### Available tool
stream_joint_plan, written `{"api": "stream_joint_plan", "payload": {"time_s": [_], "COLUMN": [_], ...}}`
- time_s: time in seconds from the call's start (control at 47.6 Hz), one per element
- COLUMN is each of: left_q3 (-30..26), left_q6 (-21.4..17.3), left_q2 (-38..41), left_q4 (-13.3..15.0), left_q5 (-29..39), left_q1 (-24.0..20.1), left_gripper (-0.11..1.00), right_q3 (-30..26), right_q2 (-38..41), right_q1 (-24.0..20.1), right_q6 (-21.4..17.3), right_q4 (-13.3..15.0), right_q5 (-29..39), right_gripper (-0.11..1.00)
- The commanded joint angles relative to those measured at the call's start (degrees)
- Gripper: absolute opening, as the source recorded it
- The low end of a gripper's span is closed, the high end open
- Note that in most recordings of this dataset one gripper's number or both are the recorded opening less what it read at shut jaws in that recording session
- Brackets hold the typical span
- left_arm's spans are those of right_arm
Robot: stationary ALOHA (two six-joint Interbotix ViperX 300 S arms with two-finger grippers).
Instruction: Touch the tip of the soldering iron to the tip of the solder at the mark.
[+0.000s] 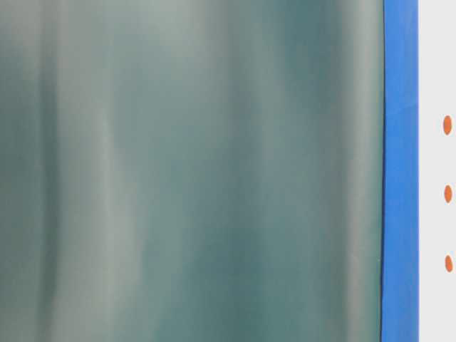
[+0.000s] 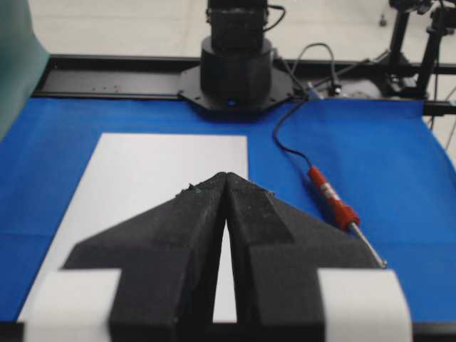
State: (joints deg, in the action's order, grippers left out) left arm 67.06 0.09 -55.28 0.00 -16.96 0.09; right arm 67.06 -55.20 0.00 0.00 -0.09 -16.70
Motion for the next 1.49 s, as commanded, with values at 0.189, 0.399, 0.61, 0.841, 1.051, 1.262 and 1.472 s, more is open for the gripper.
{"api": "stream_joint_plan", "payload": {"time_s": [0.189,0.399,0.61,0.841,1.051,1.262,1.472], "left_q3": [-0.35,-0.26,-0.26,-0.26,-0.62,-1.41,-2.29], "left_q6": [-0.09,0.26,0.62,0.7,2.99,6.59,7.29], "left_q2": [1.67,4.75,8.17,13.45,22.24,35.68,47.55], "left_q4": [-0.09,-0.09,-0.09,0.0,0.0,0.0,0.09], "left_q5": [-0.53,-0.35,-0.53,-0.7,-3.6,-11.6,-19.34], "left_q1": [2.99,5.98,12.04,19.78,22.94,26.72,28.48], "left_gripper": [0.0,0.0,0.16,0.81,0.8,0.8,0.78], "right_q3": [-2.11,-1.93,-1.67,-1.58,-0.62,2.46,3.08], "right_q2": [3.16,5.63,9.84,17.14,24.08,33.57,47.02], "right_q1": [-3.43,-7.91,-13.62,-16.7,-19.78,-24.61,-29.27], "right_q6": [-4.66,-7.47,-9.84,-10.55,-10.55,-10.55,-10.37], "right_q4": [-2.29,-2.29,-3.43,-5.19,-6.86,-11.87,-17.05], "right_q5": [4.04,3.25,1.93,1.93,-2.64,-13.8,-25.49], "right_gripper": [-0.06,-0.03,0.29,0.89,0.86,0.85,0.85]}}
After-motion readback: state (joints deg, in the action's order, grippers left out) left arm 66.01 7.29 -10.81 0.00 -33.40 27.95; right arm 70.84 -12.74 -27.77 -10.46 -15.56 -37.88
